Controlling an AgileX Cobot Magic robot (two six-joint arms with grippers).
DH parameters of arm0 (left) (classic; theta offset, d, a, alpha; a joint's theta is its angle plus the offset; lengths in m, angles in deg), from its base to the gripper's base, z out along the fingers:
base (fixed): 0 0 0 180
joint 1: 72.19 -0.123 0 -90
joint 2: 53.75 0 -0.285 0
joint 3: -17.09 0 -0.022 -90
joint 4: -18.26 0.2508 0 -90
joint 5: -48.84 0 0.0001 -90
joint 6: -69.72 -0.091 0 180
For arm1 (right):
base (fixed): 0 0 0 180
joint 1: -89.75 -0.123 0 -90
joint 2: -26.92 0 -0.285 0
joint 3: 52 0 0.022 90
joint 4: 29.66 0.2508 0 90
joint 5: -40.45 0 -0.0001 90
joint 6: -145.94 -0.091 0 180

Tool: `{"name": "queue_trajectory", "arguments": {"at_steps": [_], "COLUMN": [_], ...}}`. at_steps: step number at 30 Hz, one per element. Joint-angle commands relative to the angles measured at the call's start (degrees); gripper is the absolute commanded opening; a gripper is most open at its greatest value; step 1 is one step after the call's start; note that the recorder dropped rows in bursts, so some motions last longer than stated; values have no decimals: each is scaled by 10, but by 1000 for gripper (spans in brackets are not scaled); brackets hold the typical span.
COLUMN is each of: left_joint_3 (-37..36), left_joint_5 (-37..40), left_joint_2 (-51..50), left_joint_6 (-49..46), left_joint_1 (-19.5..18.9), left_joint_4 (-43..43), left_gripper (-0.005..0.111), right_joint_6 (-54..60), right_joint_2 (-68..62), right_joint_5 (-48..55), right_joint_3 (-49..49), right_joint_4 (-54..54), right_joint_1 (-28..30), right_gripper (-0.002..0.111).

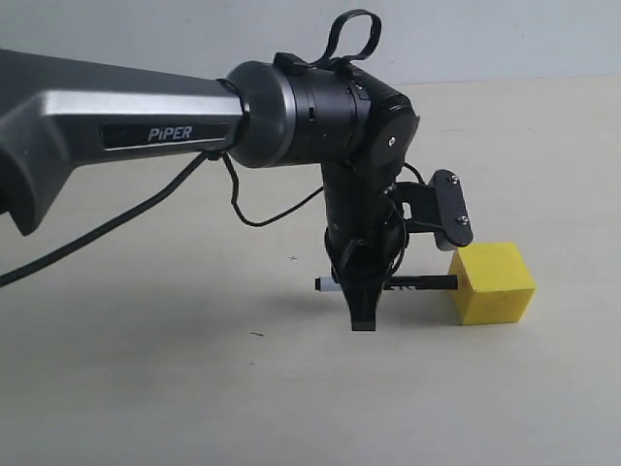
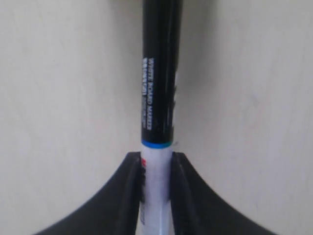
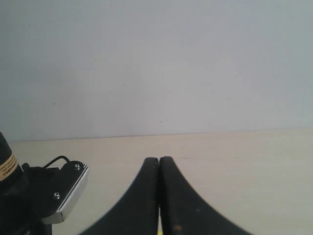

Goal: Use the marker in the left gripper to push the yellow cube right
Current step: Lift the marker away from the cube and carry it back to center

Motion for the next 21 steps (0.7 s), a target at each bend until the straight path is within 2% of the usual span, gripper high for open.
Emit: {"name": "queue_trajectory", "arguments": {"at_steps": [1, 6, 9, 12, 15, 17, 19, 21], "left_joint_3": [1, -21, -92, -203, -358, -429, -464, -467], "left_joint_5": [62, 96, 73, -39, -267, -360, -348, -286], "left_joint_2": [31, 85, 141, 216, 298, 325, 335, 332], "left_joint_6": [54, 183, 249, 371, 568, 652, 646, 642], "left_joint_1": [-35, -82, -96, -100, -104, -102, -98, -98], "left_joint_4": [7, -6, 0, 36, 29, -14, -45, -46], "left_gripper": [0, 0, 0, 0, 0, 0, 0, 0], "right_joint_6": [1, 1, 1, 1, 1, 1, 1, 1], "right_joint_2": [3, 3, 3, 3, 3, 3, 3, 3], "right_joint_5": [-3, -3, -3, -3, -3, -3, -3, -3], "right_joint_3": [-3, -3, -3, -3, -3, -3, -3, -3], "right_joint_4": [0, 0, 0, 0, 0, 0, 0, 0], "right_joint_1": [1, 1, 1, 1, 1, 1, 1, 1], "right_gripper": [0, 0, 0, 0, 0, 0, 0, 0]}}
